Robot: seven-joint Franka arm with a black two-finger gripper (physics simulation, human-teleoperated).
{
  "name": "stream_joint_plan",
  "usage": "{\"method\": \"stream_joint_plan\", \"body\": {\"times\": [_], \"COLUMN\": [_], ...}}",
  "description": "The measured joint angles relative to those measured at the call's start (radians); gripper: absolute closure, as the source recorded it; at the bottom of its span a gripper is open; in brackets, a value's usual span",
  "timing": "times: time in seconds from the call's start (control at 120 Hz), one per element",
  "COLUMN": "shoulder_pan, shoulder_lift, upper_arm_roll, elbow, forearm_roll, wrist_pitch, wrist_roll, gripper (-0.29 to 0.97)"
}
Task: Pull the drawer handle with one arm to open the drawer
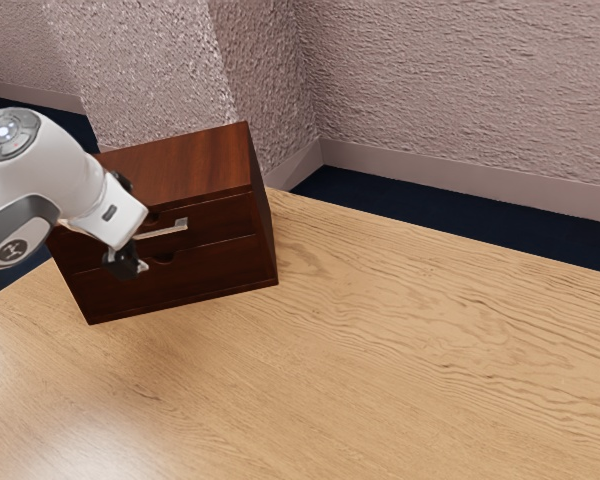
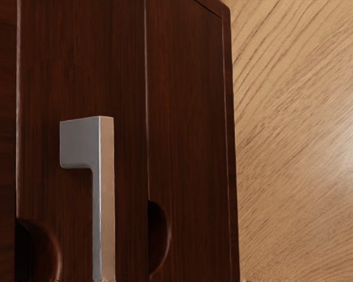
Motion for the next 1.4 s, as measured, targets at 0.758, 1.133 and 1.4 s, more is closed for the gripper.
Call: {"method": "stream_joint_plan", "body": {"times": [0.758,1.133,1.4], "shoulder_pan": [0.001,0.115,-0.005], "shoulder_lift": [0.006,-0.073,-0.077], "upper_arm_roll": [-0.022,-0.088,0.02], "elbow": [-0.029,-0.098,-0.075], "forearm_roll": [0.041,0.048,0.071], "wrist_pitch": [0.074,0.026,0.029], "wrist_roll": [-0.053,-0.083,-0.098], "gripper": [0.0,0.0,0.0]}}
